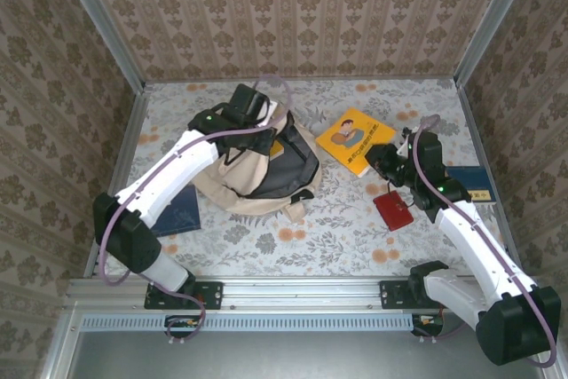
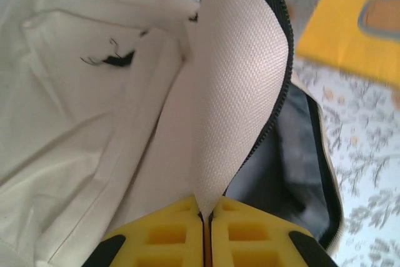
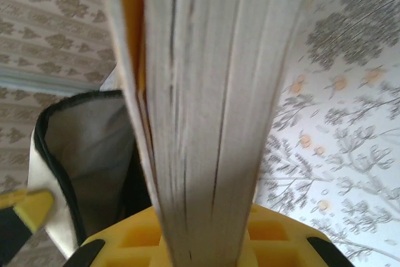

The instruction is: Pack books, pencil case, and school supplies into a backpack

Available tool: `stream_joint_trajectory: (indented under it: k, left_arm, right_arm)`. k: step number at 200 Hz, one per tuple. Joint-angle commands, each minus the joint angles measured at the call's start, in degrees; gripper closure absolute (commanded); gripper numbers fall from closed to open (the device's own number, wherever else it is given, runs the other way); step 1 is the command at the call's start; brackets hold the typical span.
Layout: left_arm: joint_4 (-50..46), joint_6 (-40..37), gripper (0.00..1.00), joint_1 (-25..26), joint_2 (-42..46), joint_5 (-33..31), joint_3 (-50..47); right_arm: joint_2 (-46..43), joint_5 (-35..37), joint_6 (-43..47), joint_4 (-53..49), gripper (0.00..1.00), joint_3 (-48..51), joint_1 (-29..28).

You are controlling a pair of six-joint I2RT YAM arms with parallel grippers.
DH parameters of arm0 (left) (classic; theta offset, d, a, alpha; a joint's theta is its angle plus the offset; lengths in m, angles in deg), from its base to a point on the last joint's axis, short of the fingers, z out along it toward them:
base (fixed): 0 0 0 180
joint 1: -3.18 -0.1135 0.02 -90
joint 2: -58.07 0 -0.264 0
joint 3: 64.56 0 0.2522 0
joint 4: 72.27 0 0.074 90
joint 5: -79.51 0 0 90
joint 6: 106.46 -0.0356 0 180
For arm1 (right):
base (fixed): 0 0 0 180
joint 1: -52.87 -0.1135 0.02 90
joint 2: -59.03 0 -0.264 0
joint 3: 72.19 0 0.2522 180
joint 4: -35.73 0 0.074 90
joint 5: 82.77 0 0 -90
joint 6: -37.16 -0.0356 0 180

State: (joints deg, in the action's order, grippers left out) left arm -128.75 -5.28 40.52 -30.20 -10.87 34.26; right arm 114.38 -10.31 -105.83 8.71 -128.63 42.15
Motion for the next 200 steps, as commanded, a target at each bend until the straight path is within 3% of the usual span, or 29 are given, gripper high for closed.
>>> stream_joint_trajectory:
  k: [1,18,74,119,175,200]
  left_arm:
    - [9.98,3.15,0.93,-0.08,2.12,0.8,-2.12]
    - [14.13,3.23,0.95,-0.01,3.16,0.71,-3.36]
    - [19.86,2.93,0.96,0.57,4.89,0.31,-4.61]
    - [20.29,3.59,0.96,0.63,6.67,0.01,-5.87]
    - [20.08,3.51,0.96,0.51,8.21,-0.33,-6.7]
    - [19.53,3.03,0.97,0.45,8.72,-1.0,-6.81]
  right_arm:
    - [-0.15,-10.48,-3.22,9.12,1.0,-0.89,-0.98]
    - [1.25,-11.7,-4.9,12.0,1.0,-0.4,-4.1]
    - [12.74,-5.92,-9.63,19.29,1.0,-1.26,-14.65]
    - [26.48,-4.09,-15.72,33.34,1.0,-5.36,-17.51]
    - [41.08,0.99,-20.62,36.04,1.0,-16.47,-21.06]
    - [42.75,1.66,-22.55,38.57,1.0,-16.79,-21.7]
